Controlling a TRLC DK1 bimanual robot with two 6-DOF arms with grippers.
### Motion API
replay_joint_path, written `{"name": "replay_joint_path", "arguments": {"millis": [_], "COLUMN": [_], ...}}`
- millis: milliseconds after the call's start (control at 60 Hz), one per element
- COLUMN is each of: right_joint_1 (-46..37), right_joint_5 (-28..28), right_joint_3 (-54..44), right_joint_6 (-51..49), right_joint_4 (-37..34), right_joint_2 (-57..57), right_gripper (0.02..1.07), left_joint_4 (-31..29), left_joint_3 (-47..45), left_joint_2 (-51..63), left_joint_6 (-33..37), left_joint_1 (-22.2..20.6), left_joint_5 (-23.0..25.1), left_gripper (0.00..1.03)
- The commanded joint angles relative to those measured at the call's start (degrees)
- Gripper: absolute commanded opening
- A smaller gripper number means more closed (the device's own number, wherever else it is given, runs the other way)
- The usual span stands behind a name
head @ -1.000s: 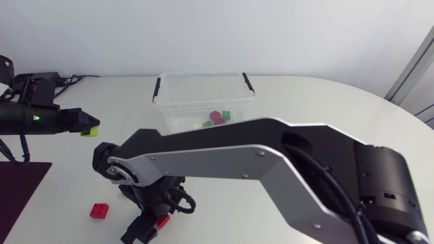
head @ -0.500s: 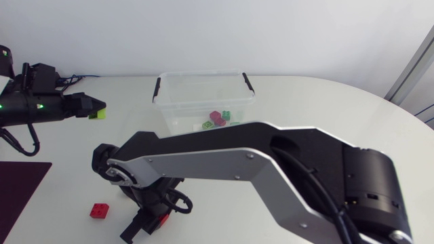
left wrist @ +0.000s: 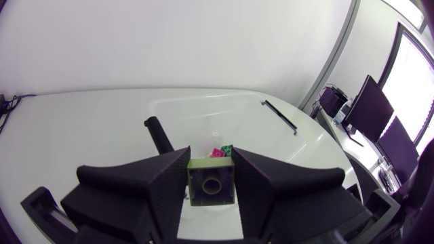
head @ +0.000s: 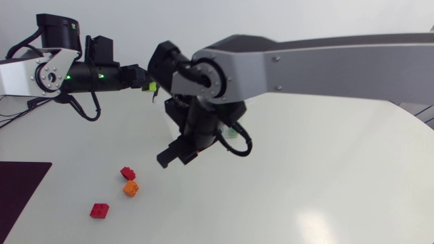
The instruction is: Pick up the duplo bricks and place them in the container
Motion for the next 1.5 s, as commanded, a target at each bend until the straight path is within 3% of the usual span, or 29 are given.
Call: {"name": "replay_joint_path", "arguments": {"millis": [0, 183, 217, 267, 283, 317, 517, 783, 1050, 1133, 1183, 1317, 1483], "right_joint_1": [-2.20, -5.27, -5.98, -7.12, -7.21, -8.26, -13.18, -16.61, -18.99, -20.30, -21.18, -22.50, -21.89], "right_joint_5": [0.44, 0.44, 0.44, 0.44, 0.44, 0.44, 0.97, 1.49, 2.28, 2.81, 3.43, 5.54, 8.79], "right_joint_3": [-1.68, -1.24, -0.63, 0.34, 0.43, 2.18, 10.09, 19.06, 29.61, 33.21, 35.93, 44.11, 47.54], "right_joint_6": [-0.87, -1.23, -1.40, -1.66, -1.66, -2.10, -4.39, -5.53, -6.06, -6.50, -6.67, -6.85, -4.04], "right_joint_4": [0.29, 0.82, 0.91, 1.52, 1.52, 1.61, 4.16, 8.82, 8.99, 8.47, 7.76, 3.72, 1.43], "right_joint_2": [-2.92, -5.12, -5.30, -5.39, -5.39, -5.30, -2.40, 6.39, 16.15, 19.58, 22.12, 28.28, 28.36], "right_gripper": [0.23, 0.23, 0.23, 0.23, 0.23, 0.23, 0.23, 0.23, 0.25, 0.34, 0.45, 0.92, 0.98], "left_joint_4": [1.59, 2.82, 2.91, 2.82, 2.82, 2.82, -1.31, -19.94, -29.52, -32.95, -34.09, -36.20, -37.70], "left_joint_3": [3.12, 8.04, 8.92, 10.06, 10.15, 10.24, 6.11, -2.77, -13.76, -16.04, -17.89, -21.23, -23.07], "left_joint_2": [3.34, 9.05, 10.28, 11.78, 11.86, 11.60, 2.11, -10.55, -16.96, -17.67, -17.93, -17.49, -13.62], "left_joint_6": [-1.79, -2.58, -2.58, -2.14, -2.06, -1.79, 2.51, 15.08, 22.82, 24.31, 24.40, 24.05, 20.09], "left_joint_1": [-1.40, -3.86, -4.39, -5.09, -5.18, -5.35, -2.10, 4.67, 7.30, 7.83, 8.53, 10.20, 11.26], "left_joint_5": [0.14, -1.97, -2.85, -5.22, -5.40, -7.33, -7.95, -7.86, -9.79, -11.02, -12.17, -15.42, -19.46], "left_gripper": [0.22, 0.26, 0.33, 0.70, 0.74, 0.99, 0.99, 0.99, 0.99, 0.99, 0.99, 0.99, 0.99]}}
